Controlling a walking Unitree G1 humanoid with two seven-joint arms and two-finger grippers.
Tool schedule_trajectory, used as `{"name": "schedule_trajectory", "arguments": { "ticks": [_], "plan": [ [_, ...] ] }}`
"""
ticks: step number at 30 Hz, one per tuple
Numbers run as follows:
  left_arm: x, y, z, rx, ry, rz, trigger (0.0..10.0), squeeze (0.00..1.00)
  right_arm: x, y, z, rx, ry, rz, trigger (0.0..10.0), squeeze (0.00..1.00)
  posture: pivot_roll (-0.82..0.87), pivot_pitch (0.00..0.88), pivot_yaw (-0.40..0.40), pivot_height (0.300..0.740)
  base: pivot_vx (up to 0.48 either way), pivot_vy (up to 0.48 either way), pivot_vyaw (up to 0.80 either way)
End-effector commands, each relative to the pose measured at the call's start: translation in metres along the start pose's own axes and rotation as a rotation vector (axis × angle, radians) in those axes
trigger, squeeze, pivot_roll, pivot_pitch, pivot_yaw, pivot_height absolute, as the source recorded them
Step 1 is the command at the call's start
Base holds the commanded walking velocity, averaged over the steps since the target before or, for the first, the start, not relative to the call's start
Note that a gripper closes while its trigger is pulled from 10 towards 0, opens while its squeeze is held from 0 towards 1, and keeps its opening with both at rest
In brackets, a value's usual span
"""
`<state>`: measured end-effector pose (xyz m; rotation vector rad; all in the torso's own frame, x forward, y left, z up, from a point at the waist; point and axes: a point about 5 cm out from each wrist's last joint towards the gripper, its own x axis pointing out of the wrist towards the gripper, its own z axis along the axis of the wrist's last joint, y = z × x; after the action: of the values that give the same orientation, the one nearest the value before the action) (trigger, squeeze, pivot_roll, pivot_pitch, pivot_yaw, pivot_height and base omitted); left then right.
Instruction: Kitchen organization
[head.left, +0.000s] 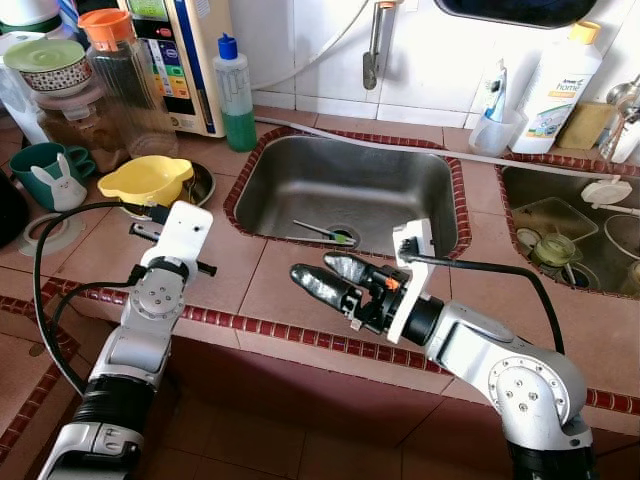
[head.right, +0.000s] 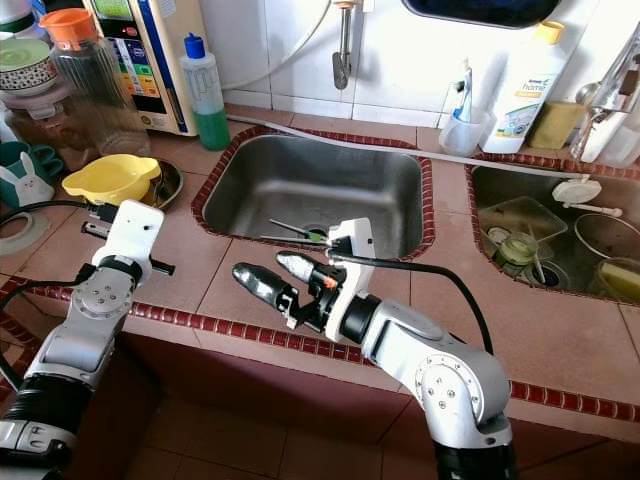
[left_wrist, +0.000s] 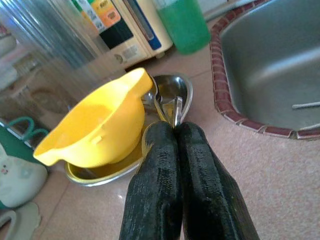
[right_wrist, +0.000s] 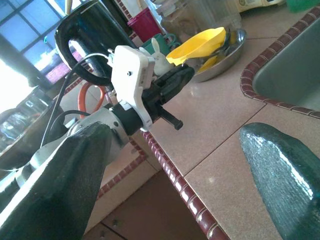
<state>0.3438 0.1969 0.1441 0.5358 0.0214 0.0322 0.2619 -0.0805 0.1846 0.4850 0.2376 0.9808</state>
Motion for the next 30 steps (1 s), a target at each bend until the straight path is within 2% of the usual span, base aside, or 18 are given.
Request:
{"name": "schedule_trajectory", "arguments": {
  "ticks": [1,7,22,30],
  "plan": [
    [-0.002,0.0,0.007,0.013,-0.028,0.012,0.0,0.0,0.001,0.003,0.002,-0.012,-0.005,0.022,10.0,0.0,0.0,0.079,0.028,0.74,0.0,0.0,0.0],
    [-0.007,0.001,0.017,0.047,-0.093,0.06,0.0,0.0,0.001,0.003,0.001,-0.013,-0.002,0.023,10.0,0.0,0.01,0.076,0.026,0.74,0.0,0.0,0.0],
    [-0.013,-0.004,0.009,0.023,-0.048,0.05,0.0,0.0,0.002,0.003,0.001,-0.012,0.002,0.024,10.0,0.0,0.01,0.077,0.021,0.74,0.0,0.0,0.0],
    [-0.016,-0.007,0.014,0.039,-0.068,0.044,0.0,0.0,0.001,0.002,0.001,-0.011,0.005,0.022,10.0,0.0,0.01,0.08,0.018,0.74,0.0,0.0,0.0]
  ]
}}
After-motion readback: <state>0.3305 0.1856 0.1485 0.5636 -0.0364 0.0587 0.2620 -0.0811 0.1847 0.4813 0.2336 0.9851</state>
